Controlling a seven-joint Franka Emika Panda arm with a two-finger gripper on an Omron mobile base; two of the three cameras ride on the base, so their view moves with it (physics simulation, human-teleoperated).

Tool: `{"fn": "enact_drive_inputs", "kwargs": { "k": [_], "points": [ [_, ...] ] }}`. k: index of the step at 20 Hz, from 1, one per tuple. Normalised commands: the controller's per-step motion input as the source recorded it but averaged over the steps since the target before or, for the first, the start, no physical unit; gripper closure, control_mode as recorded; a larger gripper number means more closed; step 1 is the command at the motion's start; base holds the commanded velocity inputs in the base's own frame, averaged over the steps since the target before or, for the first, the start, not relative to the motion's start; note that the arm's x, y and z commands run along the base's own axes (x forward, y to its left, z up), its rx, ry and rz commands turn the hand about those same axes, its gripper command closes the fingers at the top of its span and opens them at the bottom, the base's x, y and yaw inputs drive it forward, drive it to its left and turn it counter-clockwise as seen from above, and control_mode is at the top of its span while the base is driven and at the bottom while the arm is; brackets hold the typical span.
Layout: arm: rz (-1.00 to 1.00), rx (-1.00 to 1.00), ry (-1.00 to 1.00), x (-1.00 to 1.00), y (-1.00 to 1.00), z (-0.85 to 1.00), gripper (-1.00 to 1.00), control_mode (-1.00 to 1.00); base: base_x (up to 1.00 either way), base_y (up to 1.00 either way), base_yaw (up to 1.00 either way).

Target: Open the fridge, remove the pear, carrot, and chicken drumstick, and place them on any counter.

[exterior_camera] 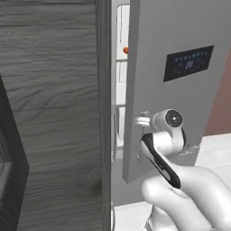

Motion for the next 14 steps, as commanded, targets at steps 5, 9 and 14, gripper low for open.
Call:
{"fn": "enact_drive_inputs", "kwargs": {
  "k": [5,9,14],
  "points": [
    [0.00,0.17,0.00,-1.00,-0.57,0.42,-1.00,-1.00,0.00,0.00,0.00],
    [0.00,0.05,0.00,-1.00,0.18,0.58,-1.00,-1.00,0.00,0.00,0.00],
    [0.00,-0.02,0.01,-1.00,0.83,0.62,-1.00,-1.00,0.00,0.00,0.00]
  ]
}}
